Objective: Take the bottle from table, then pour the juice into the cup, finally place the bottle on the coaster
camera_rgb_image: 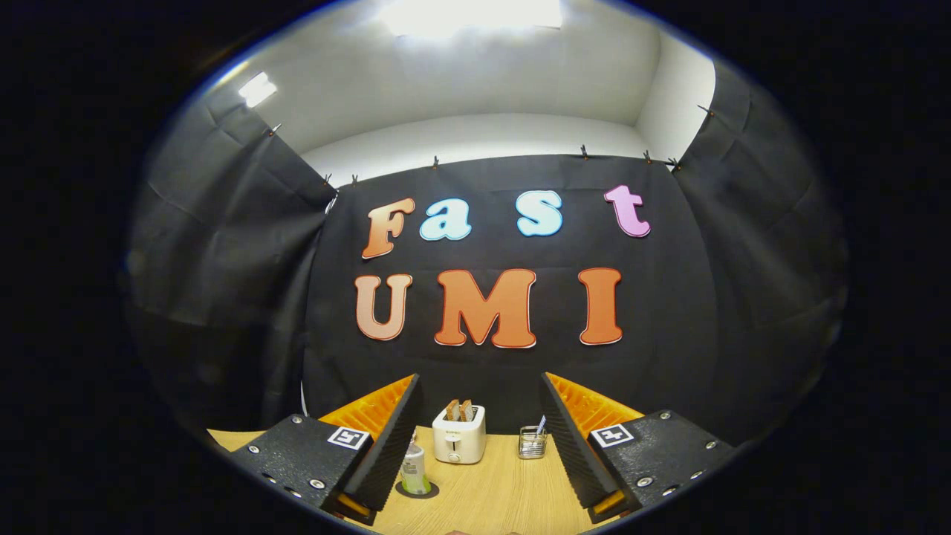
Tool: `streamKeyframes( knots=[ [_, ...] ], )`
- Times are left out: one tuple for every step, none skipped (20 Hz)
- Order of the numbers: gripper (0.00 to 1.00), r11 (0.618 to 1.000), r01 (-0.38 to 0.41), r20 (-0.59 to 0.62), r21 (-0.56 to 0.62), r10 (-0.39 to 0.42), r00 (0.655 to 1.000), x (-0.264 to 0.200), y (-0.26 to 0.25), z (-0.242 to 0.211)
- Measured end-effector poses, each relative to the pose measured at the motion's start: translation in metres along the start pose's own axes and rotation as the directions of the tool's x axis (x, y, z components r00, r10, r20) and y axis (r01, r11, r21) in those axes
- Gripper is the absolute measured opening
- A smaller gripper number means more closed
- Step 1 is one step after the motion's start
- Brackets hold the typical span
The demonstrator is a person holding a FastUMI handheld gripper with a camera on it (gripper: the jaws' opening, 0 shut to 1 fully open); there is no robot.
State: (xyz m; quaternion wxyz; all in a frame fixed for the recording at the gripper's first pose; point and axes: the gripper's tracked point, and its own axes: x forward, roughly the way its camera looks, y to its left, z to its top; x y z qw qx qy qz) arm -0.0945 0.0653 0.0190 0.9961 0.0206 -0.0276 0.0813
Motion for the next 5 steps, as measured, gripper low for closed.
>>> streamKeyframes(
  knots=[
    [0.93,1.0,0.003,0.003,0.004,-0.003,1.0,0.0006,0.0003,0.0006],
    [0.93,1.0,0.001,0.003,0.006,-0.001,1.0,0.0004,0.001,0.0017],
    [0.93,1.0,-0.001,0.004,0.008,0.001,1.0,0.0001,0.0026,0.0011],
    [0.93,1.0,-0.004,0.005,0.011,0.004,1.0,0.0003,0.0031,0.001],
    [0.93,1.0,-0.008,0.004,0.011,0.008,1.0,0.0003,0.0038,0.0003]
  ],
)
